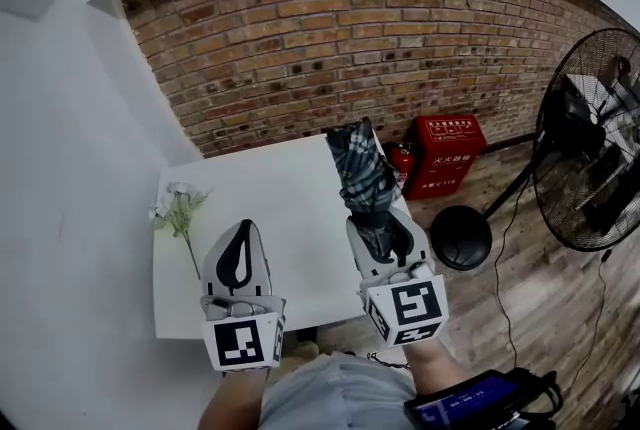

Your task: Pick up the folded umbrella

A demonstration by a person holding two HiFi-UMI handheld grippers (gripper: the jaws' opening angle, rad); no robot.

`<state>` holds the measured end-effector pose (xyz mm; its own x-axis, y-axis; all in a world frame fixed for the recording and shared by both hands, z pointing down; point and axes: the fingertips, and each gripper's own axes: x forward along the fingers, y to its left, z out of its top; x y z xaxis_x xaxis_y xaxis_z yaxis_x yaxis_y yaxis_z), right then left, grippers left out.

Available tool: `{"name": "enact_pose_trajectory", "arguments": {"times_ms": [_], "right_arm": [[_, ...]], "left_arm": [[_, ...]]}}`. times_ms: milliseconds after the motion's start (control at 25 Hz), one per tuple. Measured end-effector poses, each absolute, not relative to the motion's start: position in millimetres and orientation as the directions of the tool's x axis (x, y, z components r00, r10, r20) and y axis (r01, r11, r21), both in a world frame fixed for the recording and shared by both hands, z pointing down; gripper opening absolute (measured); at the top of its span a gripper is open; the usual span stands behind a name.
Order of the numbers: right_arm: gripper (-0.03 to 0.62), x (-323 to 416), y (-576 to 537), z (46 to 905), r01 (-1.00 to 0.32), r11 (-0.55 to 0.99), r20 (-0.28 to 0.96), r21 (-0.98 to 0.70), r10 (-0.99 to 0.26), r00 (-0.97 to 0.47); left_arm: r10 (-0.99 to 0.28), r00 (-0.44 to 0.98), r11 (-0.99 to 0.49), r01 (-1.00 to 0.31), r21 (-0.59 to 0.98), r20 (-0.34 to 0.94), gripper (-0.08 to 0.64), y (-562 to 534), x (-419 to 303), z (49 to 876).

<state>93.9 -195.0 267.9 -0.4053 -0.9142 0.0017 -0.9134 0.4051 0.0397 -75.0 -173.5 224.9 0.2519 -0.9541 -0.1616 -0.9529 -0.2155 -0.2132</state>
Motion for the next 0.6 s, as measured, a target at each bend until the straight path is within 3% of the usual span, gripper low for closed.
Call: {"name": "enact_pose_trajectory", "arguments": {"times_ms": [600], "right_arm": [[0.193,91.9,-203.4,271.2,-0.911,0.410,0.009,0.037,-0.912,-0.410]], "left_arm": [[-0.957,0.247,-0.214,-0.955,-0.205,-0.150,0.008,-183.1,-77.4,231.3]]}}
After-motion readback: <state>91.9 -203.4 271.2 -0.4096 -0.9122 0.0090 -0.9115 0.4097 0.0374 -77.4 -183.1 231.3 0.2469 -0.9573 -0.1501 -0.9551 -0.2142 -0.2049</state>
